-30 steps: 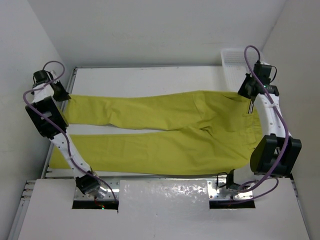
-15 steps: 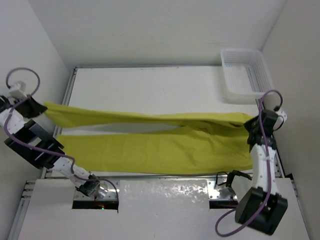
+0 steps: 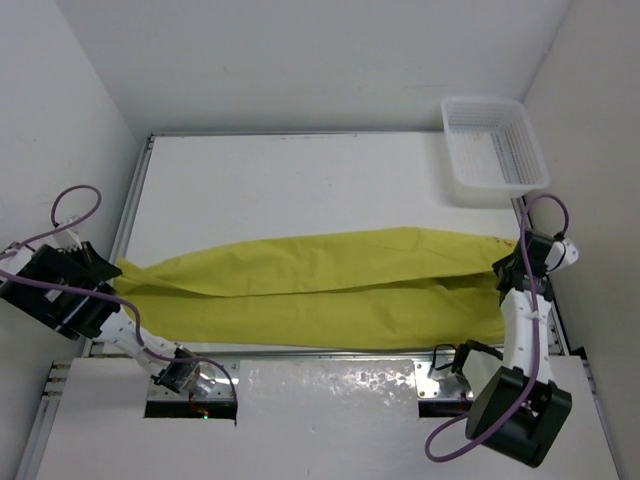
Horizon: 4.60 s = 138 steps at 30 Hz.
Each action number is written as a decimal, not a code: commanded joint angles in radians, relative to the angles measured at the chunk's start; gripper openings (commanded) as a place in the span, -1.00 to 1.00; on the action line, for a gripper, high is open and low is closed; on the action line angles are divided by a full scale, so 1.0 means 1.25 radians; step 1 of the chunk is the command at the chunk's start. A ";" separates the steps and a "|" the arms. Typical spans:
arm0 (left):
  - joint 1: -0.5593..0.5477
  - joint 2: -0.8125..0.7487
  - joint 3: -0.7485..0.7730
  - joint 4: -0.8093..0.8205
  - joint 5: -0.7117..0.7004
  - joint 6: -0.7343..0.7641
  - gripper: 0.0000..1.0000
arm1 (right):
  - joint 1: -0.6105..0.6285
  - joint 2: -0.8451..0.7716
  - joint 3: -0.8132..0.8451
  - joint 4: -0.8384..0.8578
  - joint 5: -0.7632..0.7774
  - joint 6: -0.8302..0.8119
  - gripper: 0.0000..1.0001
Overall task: Fold and stack the trousers
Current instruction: Fold the trousers
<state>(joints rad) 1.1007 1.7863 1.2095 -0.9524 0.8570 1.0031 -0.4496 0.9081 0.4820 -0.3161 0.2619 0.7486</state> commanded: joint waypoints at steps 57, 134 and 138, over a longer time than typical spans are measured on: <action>0.003 -0.153 0.060 -0.194 -0.343 0.295 -0.04 | -0.048 -0.042 0.010 -0.222 0.013 -0.099 -1.00; -0.234 -0.048 0.078 0.130 -0.552 -0.164 -0.01 | -0.048 0.014 0.161 -0.264 0.068 -0.200 0.20; -0.235 -0.095 0.039 0.027 -0.587 -0.081 -0.02 | -0.038 -0.011 0.233 -0.268 -0.011 -0.200 0.16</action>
<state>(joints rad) 0.8181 1.7493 1.2640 -0.8032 0.1677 0.8341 -0.5076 0.9257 0.6827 -0.6636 0.3046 0.4889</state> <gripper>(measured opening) 0.489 0.597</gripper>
